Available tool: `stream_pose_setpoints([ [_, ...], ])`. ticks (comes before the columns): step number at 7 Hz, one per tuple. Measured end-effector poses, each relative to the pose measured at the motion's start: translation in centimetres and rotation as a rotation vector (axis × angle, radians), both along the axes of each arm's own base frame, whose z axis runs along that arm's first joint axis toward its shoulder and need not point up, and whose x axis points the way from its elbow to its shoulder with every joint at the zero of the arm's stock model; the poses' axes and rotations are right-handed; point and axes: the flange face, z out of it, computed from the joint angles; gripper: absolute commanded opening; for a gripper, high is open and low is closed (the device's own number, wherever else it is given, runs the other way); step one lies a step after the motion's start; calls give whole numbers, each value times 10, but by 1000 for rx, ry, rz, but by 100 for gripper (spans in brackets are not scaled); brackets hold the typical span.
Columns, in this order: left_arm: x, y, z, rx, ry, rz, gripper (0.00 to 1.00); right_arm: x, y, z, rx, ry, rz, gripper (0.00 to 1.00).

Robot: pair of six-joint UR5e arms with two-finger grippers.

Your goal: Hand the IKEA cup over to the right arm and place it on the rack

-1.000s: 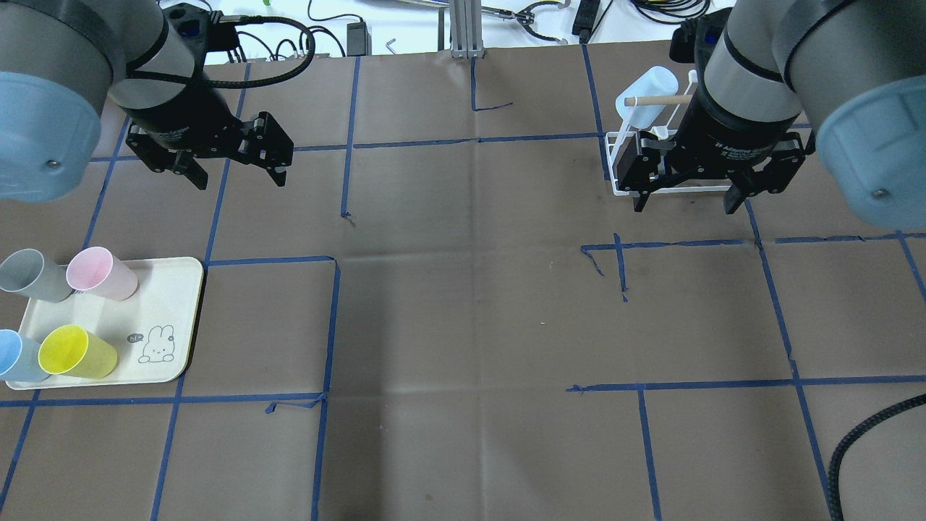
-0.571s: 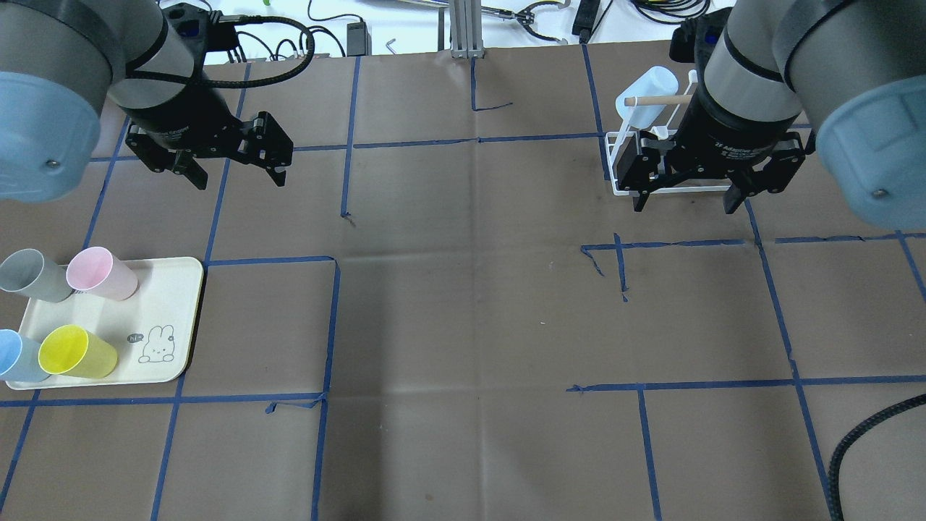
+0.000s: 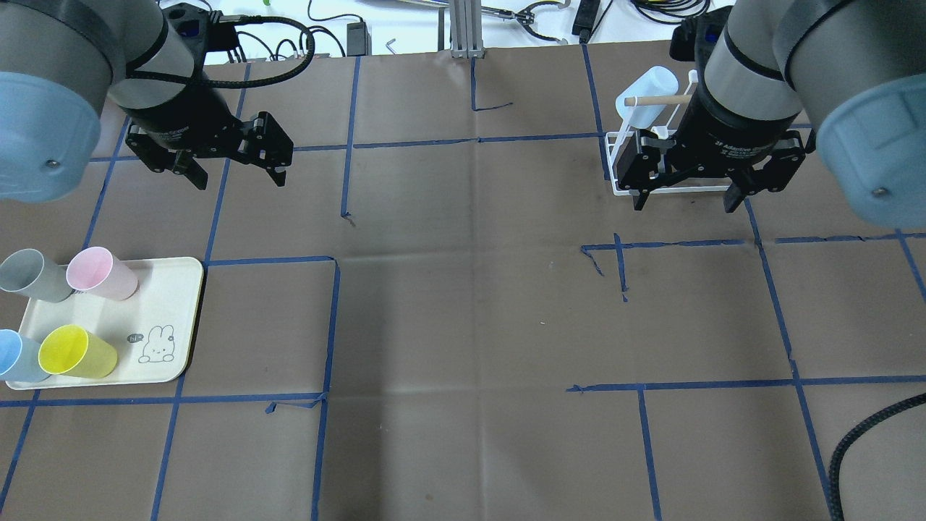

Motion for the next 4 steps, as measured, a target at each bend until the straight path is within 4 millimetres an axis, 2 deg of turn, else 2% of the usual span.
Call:
stream_pose_setpoints([
  [4,0,0,0,0,0,0,100,0,-1,8,-12,1,0,100],
])
